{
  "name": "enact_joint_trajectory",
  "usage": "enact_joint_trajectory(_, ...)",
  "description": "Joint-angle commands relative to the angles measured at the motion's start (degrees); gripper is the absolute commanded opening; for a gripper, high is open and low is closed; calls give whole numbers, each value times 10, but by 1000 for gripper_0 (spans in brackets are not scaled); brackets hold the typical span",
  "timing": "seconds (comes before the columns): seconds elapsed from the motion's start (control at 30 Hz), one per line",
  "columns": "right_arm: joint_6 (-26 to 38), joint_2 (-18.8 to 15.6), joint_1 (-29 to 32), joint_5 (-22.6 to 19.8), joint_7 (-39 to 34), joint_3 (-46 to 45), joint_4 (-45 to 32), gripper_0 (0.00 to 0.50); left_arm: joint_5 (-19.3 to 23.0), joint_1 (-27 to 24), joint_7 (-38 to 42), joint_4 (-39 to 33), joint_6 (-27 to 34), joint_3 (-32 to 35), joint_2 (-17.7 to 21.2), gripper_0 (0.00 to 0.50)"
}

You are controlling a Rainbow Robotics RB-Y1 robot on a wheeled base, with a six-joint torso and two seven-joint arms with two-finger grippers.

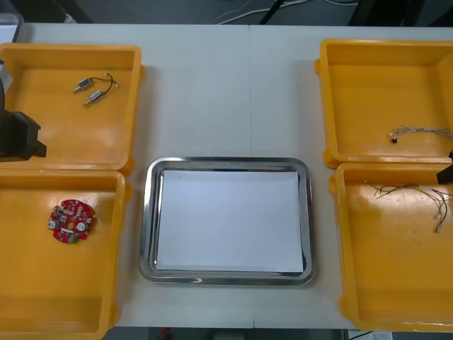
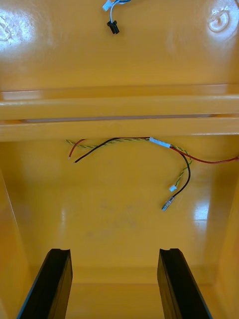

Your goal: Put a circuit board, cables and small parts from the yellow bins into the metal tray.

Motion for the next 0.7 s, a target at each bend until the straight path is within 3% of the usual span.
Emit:
enact_joint_trajectory(0.03, 2, -23, 7, 4, -10, -20, -18, 500, 3, 7, -29, -14, 4, 15, 25, 500)
enact_joint_trajectory(0.7, 2, -23, 7, 4, -10, -20, -18, 500, 3, 7, -29, -14, 4, 15, 25, 500)
